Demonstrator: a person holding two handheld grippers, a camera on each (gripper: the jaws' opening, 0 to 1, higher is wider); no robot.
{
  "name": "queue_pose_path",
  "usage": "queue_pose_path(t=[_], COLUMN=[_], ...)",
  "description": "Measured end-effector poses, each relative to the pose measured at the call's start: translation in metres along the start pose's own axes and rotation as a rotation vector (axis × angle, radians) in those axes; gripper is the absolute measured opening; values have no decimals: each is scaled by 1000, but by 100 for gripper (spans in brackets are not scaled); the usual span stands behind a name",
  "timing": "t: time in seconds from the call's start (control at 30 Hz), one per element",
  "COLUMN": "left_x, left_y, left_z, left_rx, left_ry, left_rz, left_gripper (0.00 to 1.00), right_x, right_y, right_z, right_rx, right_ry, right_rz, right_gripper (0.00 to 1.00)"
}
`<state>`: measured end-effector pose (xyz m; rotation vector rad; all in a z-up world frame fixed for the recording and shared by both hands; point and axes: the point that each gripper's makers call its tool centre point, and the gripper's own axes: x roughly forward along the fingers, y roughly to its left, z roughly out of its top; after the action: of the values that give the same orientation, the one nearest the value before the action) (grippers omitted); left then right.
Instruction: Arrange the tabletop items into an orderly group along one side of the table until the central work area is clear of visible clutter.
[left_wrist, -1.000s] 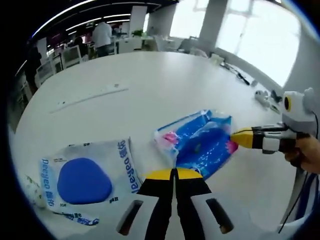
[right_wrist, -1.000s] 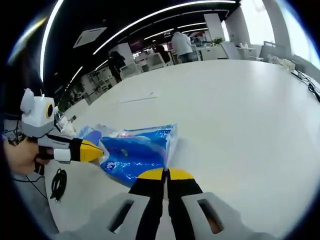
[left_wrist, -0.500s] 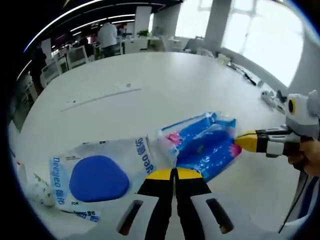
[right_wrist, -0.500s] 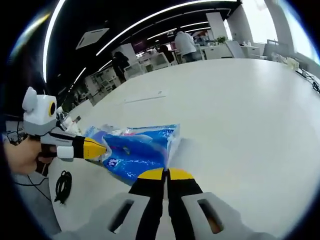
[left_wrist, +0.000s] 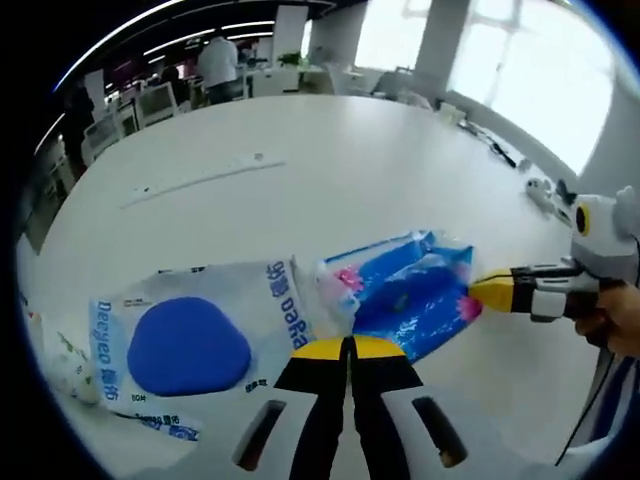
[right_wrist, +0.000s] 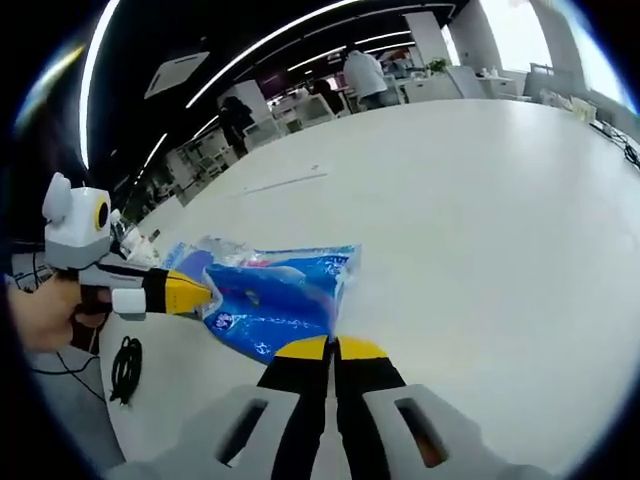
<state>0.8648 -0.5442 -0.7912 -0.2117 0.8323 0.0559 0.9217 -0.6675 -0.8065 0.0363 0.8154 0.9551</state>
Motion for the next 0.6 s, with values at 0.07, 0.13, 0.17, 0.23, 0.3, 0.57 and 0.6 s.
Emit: queue_pose_path(t=[0.07, 0.13, 0.17, 0.23, 0.3, 0.57, 0.6], left_x=[0, -1, -1, 0, 0, 1, 0], left_y=[-1, -2, -2, -2, -2, -3, -3], left_z=[0, 0, 0, 0, 0, 0, 0], left_rx=[0, 11, 11, 12, 16, 17, 15], left_ry=[0, -1, 0, 1, 2, 3, 1], left_rz=[-1, 1, 2, 2, 2, 1, 1], left_gripper=[0, 0, 0, 0, 0, 0, 0], right_x=[2, 2, 3, 2, 2, 4, 4], right_y=[-1, -2, -2, -2, -1, -2, -2], right_z=[-1, -1, -1, -2, -2, -2, -2], right_rx=[-3, 0, 1, 4, 5, 13, 9], right_ry=[5, 5, 6, 6, 7, 14, 15], right_rz=[0, 0, 1, 1, 2, 2, 4], right_gripper=[0, 0, 0, 0, 0, 0, 0])
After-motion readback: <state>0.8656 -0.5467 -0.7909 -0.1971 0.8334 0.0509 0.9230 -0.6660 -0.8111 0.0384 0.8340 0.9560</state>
